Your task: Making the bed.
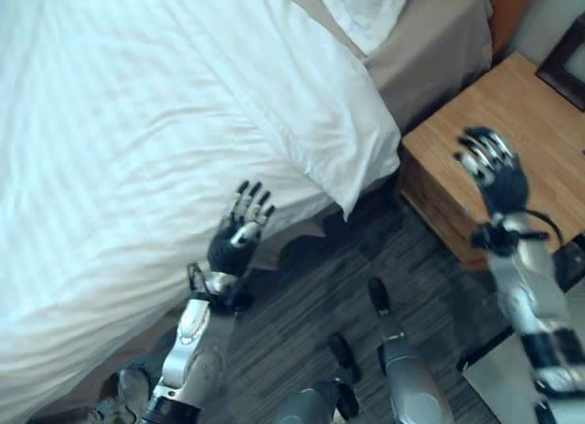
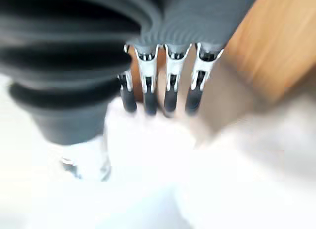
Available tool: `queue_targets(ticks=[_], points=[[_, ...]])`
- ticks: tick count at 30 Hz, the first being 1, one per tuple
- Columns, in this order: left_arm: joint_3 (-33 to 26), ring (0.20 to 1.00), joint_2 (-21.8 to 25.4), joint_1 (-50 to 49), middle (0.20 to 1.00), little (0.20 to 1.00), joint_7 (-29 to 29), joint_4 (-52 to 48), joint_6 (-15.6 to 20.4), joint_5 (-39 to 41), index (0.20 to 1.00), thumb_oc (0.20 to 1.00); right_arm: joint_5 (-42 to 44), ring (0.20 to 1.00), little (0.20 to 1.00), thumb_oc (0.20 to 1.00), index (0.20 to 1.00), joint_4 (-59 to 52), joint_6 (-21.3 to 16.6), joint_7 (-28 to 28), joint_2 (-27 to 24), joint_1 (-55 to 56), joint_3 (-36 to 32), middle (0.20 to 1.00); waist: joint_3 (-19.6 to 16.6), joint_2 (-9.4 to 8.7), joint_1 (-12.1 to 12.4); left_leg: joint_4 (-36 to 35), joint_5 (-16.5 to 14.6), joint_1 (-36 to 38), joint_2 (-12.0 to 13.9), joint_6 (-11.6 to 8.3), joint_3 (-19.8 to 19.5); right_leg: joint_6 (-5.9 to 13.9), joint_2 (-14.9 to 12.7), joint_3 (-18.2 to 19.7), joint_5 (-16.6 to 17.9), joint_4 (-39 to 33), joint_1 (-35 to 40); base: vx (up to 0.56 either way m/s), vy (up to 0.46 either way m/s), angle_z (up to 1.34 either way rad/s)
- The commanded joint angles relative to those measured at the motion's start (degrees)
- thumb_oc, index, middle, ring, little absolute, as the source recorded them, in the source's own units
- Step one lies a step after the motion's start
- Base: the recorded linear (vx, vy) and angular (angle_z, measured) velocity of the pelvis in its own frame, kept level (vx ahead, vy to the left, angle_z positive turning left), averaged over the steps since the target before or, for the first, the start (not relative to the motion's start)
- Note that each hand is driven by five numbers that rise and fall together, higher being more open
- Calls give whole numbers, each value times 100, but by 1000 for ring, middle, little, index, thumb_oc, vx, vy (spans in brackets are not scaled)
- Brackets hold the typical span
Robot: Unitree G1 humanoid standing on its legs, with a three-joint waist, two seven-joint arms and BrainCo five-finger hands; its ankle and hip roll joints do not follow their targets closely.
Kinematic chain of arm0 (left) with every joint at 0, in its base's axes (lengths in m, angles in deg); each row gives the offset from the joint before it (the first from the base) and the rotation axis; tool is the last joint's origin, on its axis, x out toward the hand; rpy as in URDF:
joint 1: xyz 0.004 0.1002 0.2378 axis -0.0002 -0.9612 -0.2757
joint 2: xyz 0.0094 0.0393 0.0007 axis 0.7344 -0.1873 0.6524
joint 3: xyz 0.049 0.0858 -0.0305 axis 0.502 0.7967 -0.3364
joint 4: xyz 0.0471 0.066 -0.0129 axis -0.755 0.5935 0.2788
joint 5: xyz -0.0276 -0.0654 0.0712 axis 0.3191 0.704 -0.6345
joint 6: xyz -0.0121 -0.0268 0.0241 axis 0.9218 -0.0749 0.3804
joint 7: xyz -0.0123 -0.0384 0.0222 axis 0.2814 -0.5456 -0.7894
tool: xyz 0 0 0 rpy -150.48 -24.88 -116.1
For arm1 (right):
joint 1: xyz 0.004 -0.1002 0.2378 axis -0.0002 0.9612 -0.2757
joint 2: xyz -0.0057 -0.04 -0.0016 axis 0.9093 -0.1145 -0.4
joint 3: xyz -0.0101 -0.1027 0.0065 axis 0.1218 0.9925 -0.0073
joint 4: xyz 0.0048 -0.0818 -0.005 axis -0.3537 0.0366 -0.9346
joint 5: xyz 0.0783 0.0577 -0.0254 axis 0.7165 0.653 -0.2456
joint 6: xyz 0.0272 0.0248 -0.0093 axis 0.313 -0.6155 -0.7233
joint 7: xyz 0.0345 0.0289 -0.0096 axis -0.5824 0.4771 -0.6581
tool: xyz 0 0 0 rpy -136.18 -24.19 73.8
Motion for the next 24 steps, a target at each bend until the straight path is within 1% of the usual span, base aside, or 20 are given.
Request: queue_targets(ticks=[1,2,3,4,8,9,11,12,13,14,18,23,24], points=[[-356,1000,431,237,1000,1000,-199,-195,175,419,1000,1000,395,200,200,200,200,226,-135,264,-252,-667,273,200,-282,197,189,63,128,-410,230,-64,0,262,270,81,-1057,74,551,-6,40,3],[-405,1000,420,161,1000,1000,-209,-167,150,496,1000,1000,423,200,200,200,200,405,-143,219,-188,-970,289,200,-312,202,258,63,133,-418,232,-65,4,257,275,81,-1053,74,540,2,24,4],[-416,1000,421,162,1000,1000,-211,-169,148,499,1000,1000,428,200,200,200,200,424,-148,225,-184,-992,297,200,-307,200,255,63,133,-422,232,-65,8,257,276,84,-1052,74,535,0,0,0],[-398,1000,361,110,1000,1000,-173,-121,151,569,1000,1000,502,200,200,200,200,725,-142,160,18,-1321,436,200,-342,202,357,63,145,-431,234,-66,-6,242,273,73,-1050,74,530,-5,0,-5],[-459,1000,243,141,1000,1000,0,37,191,599,1000,1000,602,200,200,200,200,1320,-87,0,467,-1978,608,200,-364,227,489,63,192,-479,228,-70,-54,205,273,15,-1052,74,504,-2,0,-1],[-434,1000,242,180,1000,1000,49,60,197,557,1000,1000,643,200,200,200,200,1561,-74,-80,646,-2120,641,200,-369,254,549,63,210,-498,222,-71,-82,191,272,-9,-1054,74,493,-7,-16,5],[-428,1000,249,172,1000,1000,65,74,203,543,1000,1000,730,200,200,200,200,1909,-54,-137,782,-2407,600,200,-377,293,622,63,230,-541,216,-75,-119,187,259,-51,-1055,74,461,0,0,0],[-432,1000,250,173,1000,1000,65,73,202,544,1000,1000,733,200,200,200,200,1922,-55,-132,784,-2418,601,200,-377,292,619,63,231,-546,216,-75,-121,187,259,-53,-1055,74,456,5,-11,3],[-426,1000,266,150,1000,1000,56,73,211,560,1000,1000,717,200,200,200,200,2138,-54,-168,876,-2601,578,200,-388,324,679,63,245,-562,215,-81,-134,183,259,-77,-1059,74,445,22,-31,11],[-392,1000,268,111,1000,1000,36,174,211,581,1000,1000,642,200,200,200,200,2764,21,-246,1016,-2995,577,200,-411,371,807,63,279,-601,214,-95,-164,171,259,-116,-1068,74,411,31,-44,11],[-310,1000,312,153,1000,1000,27,267,188,538,1000,1000,603,200,200,200,200,3294,197,-283,1105,-3342,662,200,-405,409,905,63,319,-650,222,-113,-210,154,260,-156,-1081,74,388,16,-35,11],[-240,1000,354,186,1000,1000,26,331,204,499,1000,1000,543,200,200,200,200,3979,303,-379,1297,-3969,699,200,-436,475,1122,63,384,-788,231,-142,-273,160,264,-194,-1082,74,273,22,-45,5],[-241,1000,352,190,1000,1000,25,334,206,499,1000,1000,545,200,200,200,200,3986,303,-377,1298,-3977,701,200,-439,475,1123,63,385,-795,232,-143,-272,160,265,-193,-1080,74,266,31,-46,6]])
